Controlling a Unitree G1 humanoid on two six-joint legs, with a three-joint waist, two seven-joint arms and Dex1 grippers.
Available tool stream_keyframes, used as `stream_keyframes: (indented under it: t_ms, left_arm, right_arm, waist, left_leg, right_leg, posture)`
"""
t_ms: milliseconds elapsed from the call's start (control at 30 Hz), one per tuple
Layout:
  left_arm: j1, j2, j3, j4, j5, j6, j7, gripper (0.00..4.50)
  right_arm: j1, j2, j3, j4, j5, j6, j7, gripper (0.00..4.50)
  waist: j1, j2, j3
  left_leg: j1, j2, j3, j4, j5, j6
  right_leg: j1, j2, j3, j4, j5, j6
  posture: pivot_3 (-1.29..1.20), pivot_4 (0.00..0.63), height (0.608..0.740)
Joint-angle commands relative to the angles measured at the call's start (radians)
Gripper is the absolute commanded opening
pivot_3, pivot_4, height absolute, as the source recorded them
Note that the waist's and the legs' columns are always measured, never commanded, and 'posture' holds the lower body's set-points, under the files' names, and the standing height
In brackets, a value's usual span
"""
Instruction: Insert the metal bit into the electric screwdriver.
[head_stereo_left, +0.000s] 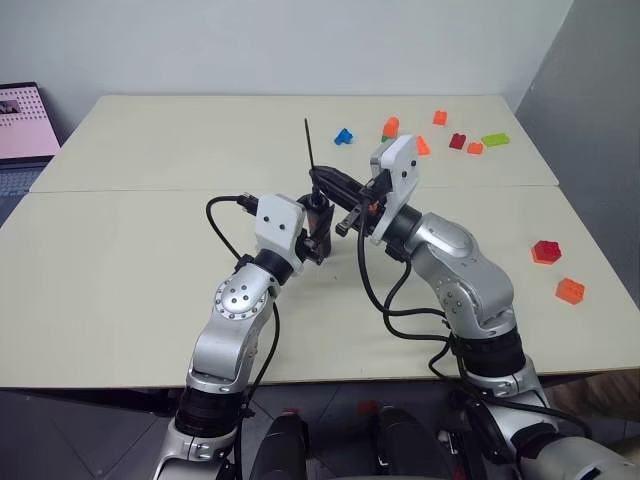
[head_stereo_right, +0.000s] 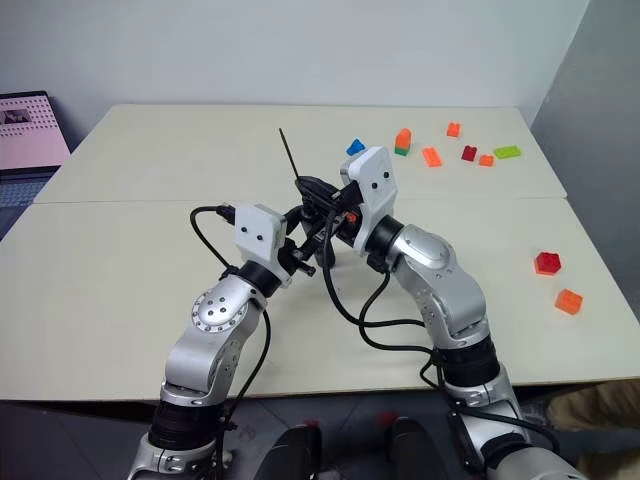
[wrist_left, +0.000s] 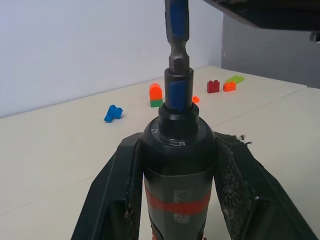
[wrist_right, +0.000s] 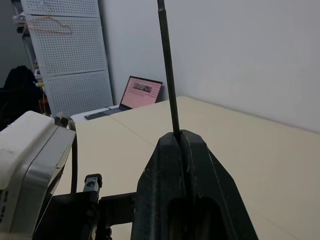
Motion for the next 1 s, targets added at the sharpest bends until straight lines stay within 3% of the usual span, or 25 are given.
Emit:
stream_keyframes:
  t_ms: [33,433,1000]
  left_arm:
    - [-0.001,0.002,0.0,-0.019,0.011,-0.006,0.001,1.64]
    - [0.003,0.003,-0.001,-0.021,0.009,-0.008,-0.006,1.64]
    - [0.005,0.002,-0.003,-0.023,0.01,-0.007,-0.006,1.64]
  right_arm:
    - [-0.01,-0.014,0.006,-0.011,0.029,0.024,0.043,0.0]
    - [-0.04,-0.023,-0.01,0.052,0.061,0.03,0.088,0.0]
    - [-0.132,-0.126,0.02,0.125,0.055,0.043,0.246,0.0]
  waist:
    - [0.0,0.0,0.0]
    - [0.0,0.0,0.0]
    - [0.0,0.0,0.0]
  left_leg:
    - [0.0,0.0,0.0,0.0,0.0,0.0]
    - [0.0,0.0,0.0,0.0,0.0,0.0]
    - [0.001,0.0,0.0,0.0,0.0,0.0]
  right_leg:
    - [0.0,0.0,0.0,0.0,0.0,0.0]
    - [0.0,0.0,0.0,0.0,0.0,0.0]
    - [0.0,0.0,0.0,0.0,0.0,0.0]
  posture:
    - [0.0,0.15,0.74]
    - [0.0,0.15,0.74]
    - [0.0,0.15,0.74]
